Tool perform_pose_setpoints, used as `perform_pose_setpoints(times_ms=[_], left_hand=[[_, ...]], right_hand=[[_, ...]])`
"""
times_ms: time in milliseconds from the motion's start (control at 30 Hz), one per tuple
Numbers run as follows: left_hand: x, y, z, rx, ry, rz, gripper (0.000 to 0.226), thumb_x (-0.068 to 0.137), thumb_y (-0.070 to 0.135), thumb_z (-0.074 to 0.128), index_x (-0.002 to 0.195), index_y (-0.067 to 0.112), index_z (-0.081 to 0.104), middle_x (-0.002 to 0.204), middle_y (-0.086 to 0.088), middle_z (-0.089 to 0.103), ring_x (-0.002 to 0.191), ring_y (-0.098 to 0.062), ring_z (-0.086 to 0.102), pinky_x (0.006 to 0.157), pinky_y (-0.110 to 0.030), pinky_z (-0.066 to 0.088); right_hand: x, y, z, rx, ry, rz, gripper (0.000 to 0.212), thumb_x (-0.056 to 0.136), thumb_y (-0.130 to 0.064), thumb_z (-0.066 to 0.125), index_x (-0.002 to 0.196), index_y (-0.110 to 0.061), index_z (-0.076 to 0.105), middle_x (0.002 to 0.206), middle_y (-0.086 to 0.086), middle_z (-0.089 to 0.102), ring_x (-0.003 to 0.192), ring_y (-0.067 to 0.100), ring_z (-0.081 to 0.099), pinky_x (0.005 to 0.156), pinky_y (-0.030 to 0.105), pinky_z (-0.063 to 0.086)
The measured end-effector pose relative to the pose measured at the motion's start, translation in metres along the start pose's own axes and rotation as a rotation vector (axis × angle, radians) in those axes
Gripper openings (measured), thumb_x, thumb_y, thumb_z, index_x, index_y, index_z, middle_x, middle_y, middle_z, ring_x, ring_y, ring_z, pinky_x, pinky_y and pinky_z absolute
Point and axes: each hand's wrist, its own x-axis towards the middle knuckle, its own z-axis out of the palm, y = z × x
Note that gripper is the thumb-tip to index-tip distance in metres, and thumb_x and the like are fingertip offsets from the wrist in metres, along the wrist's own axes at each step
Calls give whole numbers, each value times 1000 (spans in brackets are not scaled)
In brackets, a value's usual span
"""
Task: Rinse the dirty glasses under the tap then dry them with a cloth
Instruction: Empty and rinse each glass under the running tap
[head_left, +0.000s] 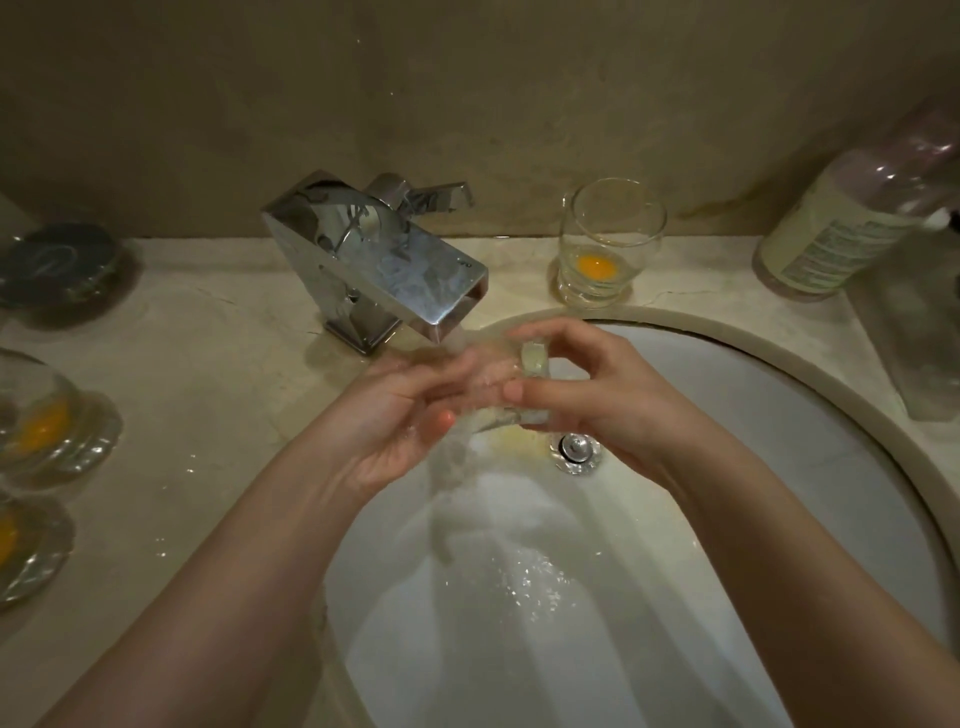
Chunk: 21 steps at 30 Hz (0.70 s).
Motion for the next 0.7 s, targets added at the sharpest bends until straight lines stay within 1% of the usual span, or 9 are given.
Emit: perform_pose_setpoints(times_ms=[67, 133, 200, 267, 400, 467, 533, 600, 700], left_hand=[[-2, 0, 2, 12, -2, -10, 33, 71, 12, 60, 101, -1, 68, 90, -13, 76, 75, -17, 75, 32, -10, 42], [-2, 0, 4, 68, 12, 2, 29, 71, 12, 61, 98, 3, 69, 88, -11, 76, 74, -17, 75, 32, -10, 41], [0, -1, 4, 76, 37, 7, 28, 69, 12, 63, 95, 5, 71, 89, -11, 76, 74, -18, 75, 33, -10, 41], [0, -4, 5, 69, 56, -4, 30, 68, 12, 64, 95, 2, 71, 88, -12, 75, 75, -19, 75, 34, -9, 40], [0, -9, 7, 48, 30, -42, 40, 68, 13, 63, 106, -1, 68, 91, -12, 76, 77, -18, 75, 36, -7, 40], [1, -10, 8, 45, 36, -30, 51, 68, 12, 64, 118, 1, 65, 96, -10, 75, 80, -17, 75, 36, -7, 40], [2, -9, 8, 51, 38, -11, 53, 68, 12, 64, 121, 7, 64, 97, -8, 75, 83, -16, 75, 35, -7, 39], [2, -7, 9, 65, 46, -9, 43, 68, 11, 64, 110, 7, 68, 93, -8, 76, 83, -15, 75, 36, -7, 39], [-1, -6, 8, 30, 35, -35, 36, 67, 10, 63, 102, 3, 69, 93, -9, 76, 75, -13, 75, 35, -6, 40]], right_hand=[[1, -2, -1, 77, -19, 76, 33, 81, -16, 74, 113, -19, 66, 117, 9, 65, 78, 17, 71, 72, 36, 61], [3, -4, 1, 158, -44, 167, 31, 90, -32, 64, 115, -14, 68, 110, 13, 69, 80, 27, 73, 68, 32, 60], [5, -3, 3, 136, -19, 162, 25, 96, -27, 58, 111, -11, 69, 103, 13, 70, 81, 28, 72, 66, 33, 60], [4, 0, 2, 56, 10, 85, 20, 93, -16, 60, 111, -13, 69, 101, 11, 70, 81, 22, 70, 71, 35, 61], [0, 1, -3, 25, -3, -12, 31, 87, -10, 68, 117, -17, 68, 115, 7, 70, 98, 20, 71, 78, 30, 59], [0, 1, -3, -10, 1, 26, 26, 89, -24, 66, 116, -25, 66, 115, 8, 68, 93, 24, 72, 74, 30, 60], [1, 0, -1, -94, 18, 76, 27, 90, -40, 62, 112, -25, 66, 108, 8, 69, 76, 25, 73, 68, 32, 61], [3, 1, 1, -81, 22, 49, 25, 90, -34, 63, 110, -19, 66, 104, 11, 69, 72, 21, 71, 65, 30, 60], [1, 2, -3, -113, -12, -87, 30, 84, -14, 72, 112, -19, 64, 112, 8, 65, 99, 14, 66, 72, 27, 58]])
